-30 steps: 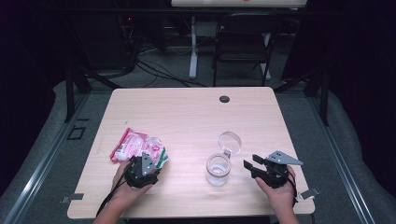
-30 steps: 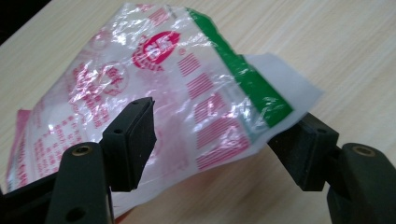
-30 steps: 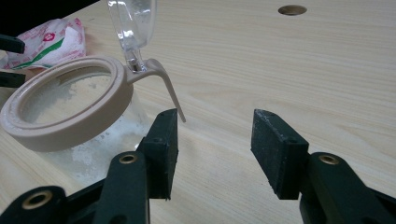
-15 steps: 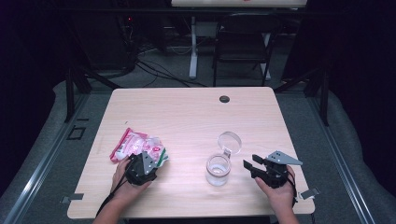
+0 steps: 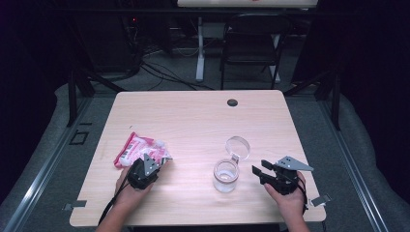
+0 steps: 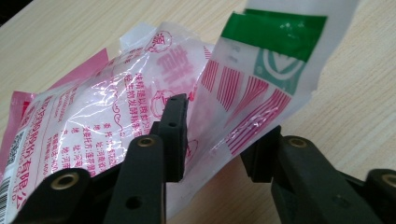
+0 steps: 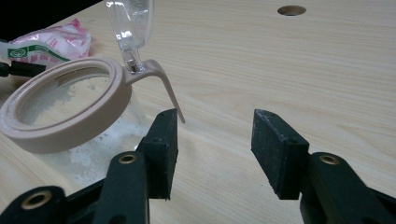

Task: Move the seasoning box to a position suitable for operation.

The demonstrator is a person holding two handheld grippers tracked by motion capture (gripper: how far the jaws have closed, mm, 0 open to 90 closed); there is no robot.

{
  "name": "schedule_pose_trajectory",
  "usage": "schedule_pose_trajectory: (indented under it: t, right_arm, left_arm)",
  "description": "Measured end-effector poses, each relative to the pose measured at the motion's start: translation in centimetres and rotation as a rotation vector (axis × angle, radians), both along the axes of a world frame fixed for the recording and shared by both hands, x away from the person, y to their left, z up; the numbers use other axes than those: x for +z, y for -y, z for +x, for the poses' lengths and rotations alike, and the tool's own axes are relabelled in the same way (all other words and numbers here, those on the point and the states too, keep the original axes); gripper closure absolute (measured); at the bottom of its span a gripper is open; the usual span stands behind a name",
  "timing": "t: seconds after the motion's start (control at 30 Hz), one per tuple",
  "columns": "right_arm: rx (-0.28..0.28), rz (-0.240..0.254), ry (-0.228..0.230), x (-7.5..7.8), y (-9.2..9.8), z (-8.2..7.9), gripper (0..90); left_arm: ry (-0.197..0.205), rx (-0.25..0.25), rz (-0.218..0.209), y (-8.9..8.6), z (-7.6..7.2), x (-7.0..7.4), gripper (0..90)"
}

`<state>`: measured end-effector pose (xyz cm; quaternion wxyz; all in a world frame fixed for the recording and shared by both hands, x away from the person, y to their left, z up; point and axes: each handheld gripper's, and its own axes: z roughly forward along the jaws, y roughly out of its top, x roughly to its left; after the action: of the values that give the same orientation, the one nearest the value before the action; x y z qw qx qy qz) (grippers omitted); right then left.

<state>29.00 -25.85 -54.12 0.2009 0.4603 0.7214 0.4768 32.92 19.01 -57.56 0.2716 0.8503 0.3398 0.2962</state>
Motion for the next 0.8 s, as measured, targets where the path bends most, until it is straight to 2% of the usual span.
schedule_pose_trajectory:
  t: [0.3, 0.8]
  right_arm:
    - [-0.001, -0.001, -0.005, 0.0, 0.1, 0.0, 50.9]
    - [-0.007, 0.006, -0.001, 0.0, 0.1, 0.0, 50.9]
  left_arm:
    - [-0.017, 0.019, -0.03, -0.5, 0.2, 0.4, 81.9]
    - [-0.049, 0.053, -0.117, -1.5, 0.5, 1.1, 89.4]
